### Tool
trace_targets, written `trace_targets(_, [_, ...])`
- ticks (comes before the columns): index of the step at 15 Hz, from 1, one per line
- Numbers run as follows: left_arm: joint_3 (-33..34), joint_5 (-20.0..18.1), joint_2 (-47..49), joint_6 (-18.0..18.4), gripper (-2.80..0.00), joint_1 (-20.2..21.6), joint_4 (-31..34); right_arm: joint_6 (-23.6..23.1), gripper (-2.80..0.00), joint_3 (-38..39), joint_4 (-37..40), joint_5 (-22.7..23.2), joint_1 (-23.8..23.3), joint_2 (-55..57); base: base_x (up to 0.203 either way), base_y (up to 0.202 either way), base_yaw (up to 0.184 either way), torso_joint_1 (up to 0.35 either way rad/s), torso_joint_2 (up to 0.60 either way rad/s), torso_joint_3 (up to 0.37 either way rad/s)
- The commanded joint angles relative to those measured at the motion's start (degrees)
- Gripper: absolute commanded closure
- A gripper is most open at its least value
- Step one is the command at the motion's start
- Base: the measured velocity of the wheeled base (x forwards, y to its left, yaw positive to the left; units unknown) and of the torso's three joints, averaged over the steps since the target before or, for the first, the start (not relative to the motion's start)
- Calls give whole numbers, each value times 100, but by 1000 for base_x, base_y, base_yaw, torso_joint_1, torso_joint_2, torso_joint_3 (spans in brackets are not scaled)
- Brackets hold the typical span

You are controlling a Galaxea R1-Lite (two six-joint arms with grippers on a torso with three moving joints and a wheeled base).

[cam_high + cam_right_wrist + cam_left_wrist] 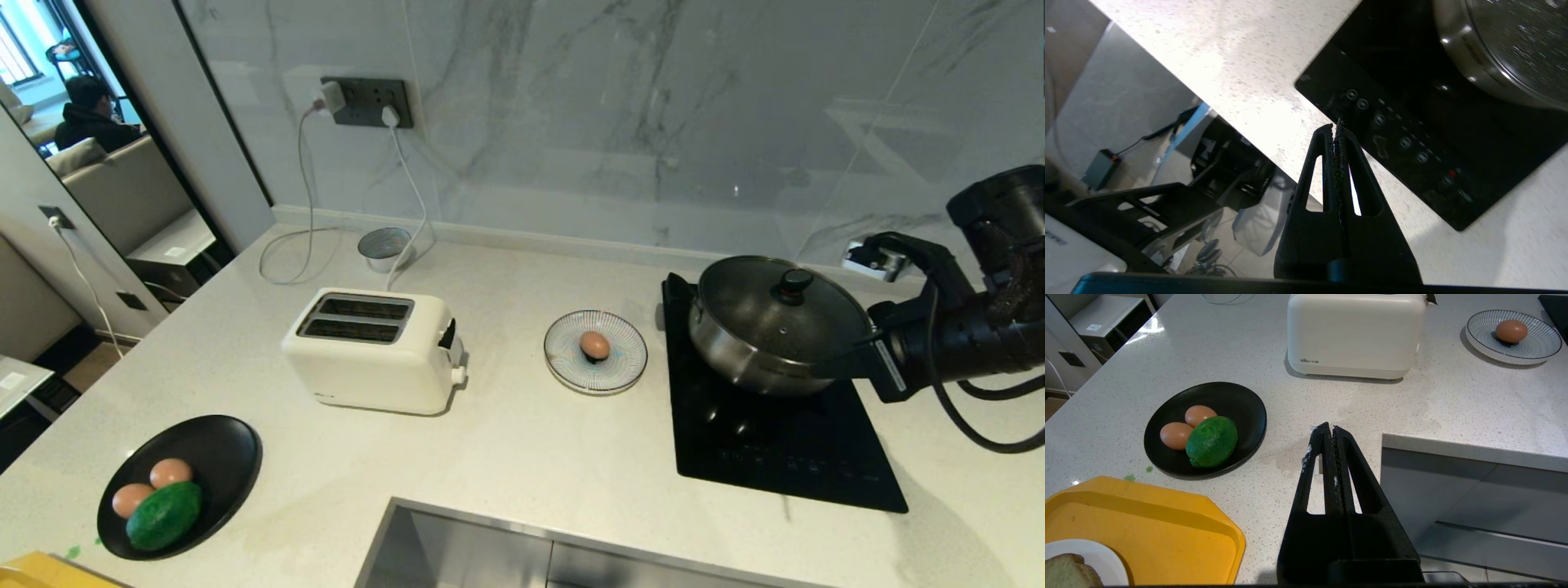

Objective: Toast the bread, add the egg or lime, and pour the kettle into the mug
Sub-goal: Pick up the egg

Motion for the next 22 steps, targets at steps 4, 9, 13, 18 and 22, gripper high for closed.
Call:
trace_targets(4, [0,1,-4,-4,0,2,-2,-18,0,-116,-271,67,15,559,0,0,0,0,0,0])
trace_targets(9, [0,1,-4,-2,0,10,-2,-24,0,-536,-1242,44,191,1443,0,0,0,0,0,0])
trace_targets(13, [0,1,-4,-2,0,10,-2,-19,0,-855,-1235,44,228,1720,0,0,0,0,0,0])
trace_targets(18, [0,1,-4,-4,0,5,-2,-50,0,-1501,-1157,44,227,1967,0,0,0,0,0,0])
trace_targets(22, [0,1,-4,2,0,5,-5,-49,0,-2036,-701,52,504,2194,0,0,0,0,0,0])
